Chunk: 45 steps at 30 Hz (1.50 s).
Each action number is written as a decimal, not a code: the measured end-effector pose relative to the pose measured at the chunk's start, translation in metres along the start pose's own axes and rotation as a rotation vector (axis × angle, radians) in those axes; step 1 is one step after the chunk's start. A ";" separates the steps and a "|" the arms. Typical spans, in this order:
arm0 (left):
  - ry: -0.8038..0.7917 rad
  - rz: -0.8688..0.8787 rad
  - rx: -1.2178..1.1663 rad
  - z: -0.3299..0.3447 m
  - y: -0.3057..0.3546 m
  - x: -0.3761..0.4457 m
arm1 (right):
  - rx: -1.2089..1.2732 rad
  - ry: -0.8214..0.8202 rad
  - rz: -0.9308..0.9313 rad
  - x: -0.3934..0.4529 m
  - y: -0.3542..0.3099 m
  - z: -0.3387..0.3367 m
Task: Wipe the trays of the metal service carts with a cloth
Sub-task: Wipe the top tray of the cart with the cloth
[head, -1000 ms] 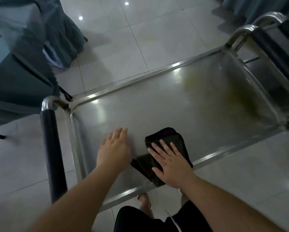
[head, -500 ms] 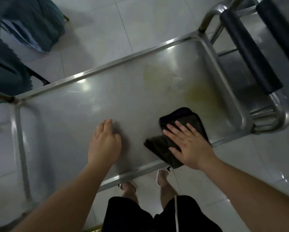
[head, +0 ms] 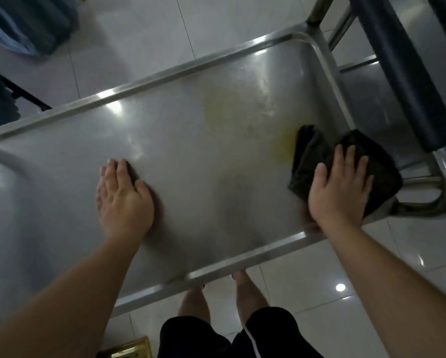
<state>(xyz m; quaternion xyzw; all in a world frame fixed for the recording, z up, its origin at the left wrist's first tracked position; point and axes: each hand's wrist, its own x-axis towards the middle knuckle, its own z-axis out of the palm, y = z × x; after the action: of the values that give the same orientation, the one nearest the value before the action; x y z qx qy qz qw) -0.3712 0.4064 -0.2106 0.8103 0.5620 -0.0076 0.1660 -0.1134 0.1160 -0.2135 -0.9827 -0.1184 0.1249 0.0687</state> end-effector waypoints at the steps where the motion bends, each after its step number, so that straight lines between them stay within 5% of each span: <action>1: 0.014 0.001 0.007 0.004 -0.002 0.001 | 0.010 0.007 -0.002 -0.010 -0.016 0.005; 5: 0.082 0.017 -0.019 0.018 -0.010 0.003 | -0.011 -0.020 -0.216 -0.071 -0.079 0.034; 9: 0.091 0.026 -0.032 0.021 -0.014 0.005 | -0.033 -0.110 -0.679 -0.119 -0.142 0.066; 16: 0.101 0.007 -0.035 0.024 -0.014 0.005 | -0.095 -0.135 -1.139 -0.029 -0.137 0.049; 19: 0.108 0.006 -0.034 0.025 -0.014 0.005 | -0.151 -0.092 -0.999 0.052 -0.092 0.022; 23: 0.115 0.002 -0.037 0.026 -0.013 0.004 | -0.094 0.064 -0.425 0.115 -0.036 -0.008; 28: 0.123 -0.005 -0.023 0.028 -0.015 0.006 | 0.048 0.146 0.114 0.071 -0.104 0.015; 34: 0.119 -0.001 -0.001 0.029 -0.016 0.006 | -0.008 0.043 -0.342 -0.032 -0.218 0.060; 40: 0.086 -0.012 0.015 0.026 -0.012 0.004 | -0.174 -0.204 -1.234 0.030 -0.238 0.049; 42: 0.090 -0.009 0.017 0.025 -0.011 0.004 | -0.197 -0.194 -1.246 0.070 -0.222 0.037; 45: 0.095 -0.004 0.014 0.025 -0.011 0.004 | -0.189 -0.101 -0.981 0.138 -0.181 0.013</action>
<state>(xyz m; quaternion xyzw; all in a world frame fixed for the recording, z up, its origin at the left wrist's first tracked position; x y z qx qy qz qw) -0.3754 0.4067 -0.2378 0.8099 0.5706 0.0267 0.1335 -0.0260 0.3259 -0.2279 -0.8060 -0.5803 0.1140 0.0243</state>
